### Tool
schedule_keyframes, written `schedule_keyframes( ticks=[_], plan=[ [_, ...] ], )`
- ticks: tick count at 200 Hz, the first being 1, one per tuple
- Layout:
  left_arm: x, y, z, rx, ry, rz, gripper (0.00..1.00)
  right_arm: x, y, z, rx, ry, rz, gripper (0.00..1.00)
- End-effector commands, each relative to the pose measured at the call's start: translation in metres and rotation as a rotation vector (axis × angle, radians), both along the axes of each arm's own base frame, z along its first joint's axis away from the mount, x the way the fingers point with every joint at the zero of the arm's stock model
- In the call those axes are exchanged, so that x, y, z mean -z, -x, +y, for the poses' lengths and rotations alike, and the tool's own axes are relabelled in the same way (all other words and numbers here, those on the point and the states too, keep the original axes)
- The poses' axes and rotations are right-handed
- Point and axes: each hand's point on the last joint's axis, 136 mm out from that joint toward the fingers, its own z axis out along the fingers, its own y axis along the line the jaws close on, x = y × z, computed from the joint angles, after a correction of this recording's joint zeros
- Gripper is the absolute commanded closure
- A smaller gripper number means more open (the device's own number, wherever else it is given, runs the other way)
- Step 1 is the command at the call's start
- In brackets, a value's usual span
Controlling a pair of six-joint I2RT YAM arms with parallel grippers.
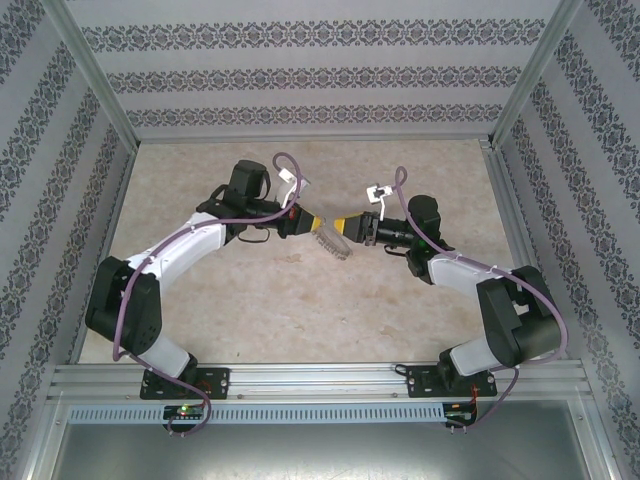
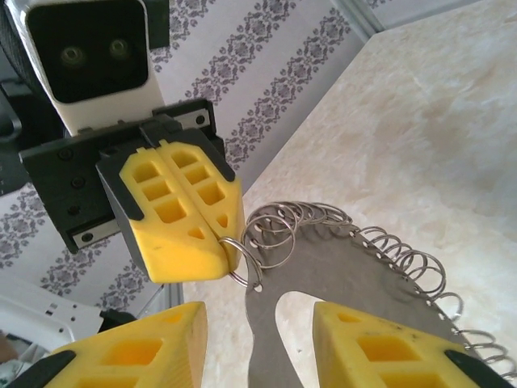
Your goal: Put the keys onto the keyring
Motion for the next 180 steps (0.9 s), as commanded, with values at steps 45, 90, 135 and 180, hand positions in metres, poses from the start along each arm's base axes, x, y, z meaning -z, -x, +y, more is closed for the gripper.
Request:
schedule_keyframes(
  ticks=[45,90,135,180],
  plan=[
    [-0.013,0.024,-0.007,0.152,-0.007,-0.012,1.00,-0.011,0.004,0.017,-0.108,-0.016,-0.070,0.60],
    [-0.010,0.026,-0.011,0.174,-0.008,0.001,1.00,-0.013,0.011,0.026,-0.144,-0.019,-0.079,0.62],
    [-0.011,0.025,-0.014,0.179,-0.003,-0.005,1.00,-0.007,0.015,0.031,-0.170,-0.018,-0.068,0.74],
    [-0.012,0.024,-0.014,0.175,-0.004,-0.010,1.00,-0.003,0.019,0.032,-0.179,-0.016,-0.060,0.91]
  ],
)
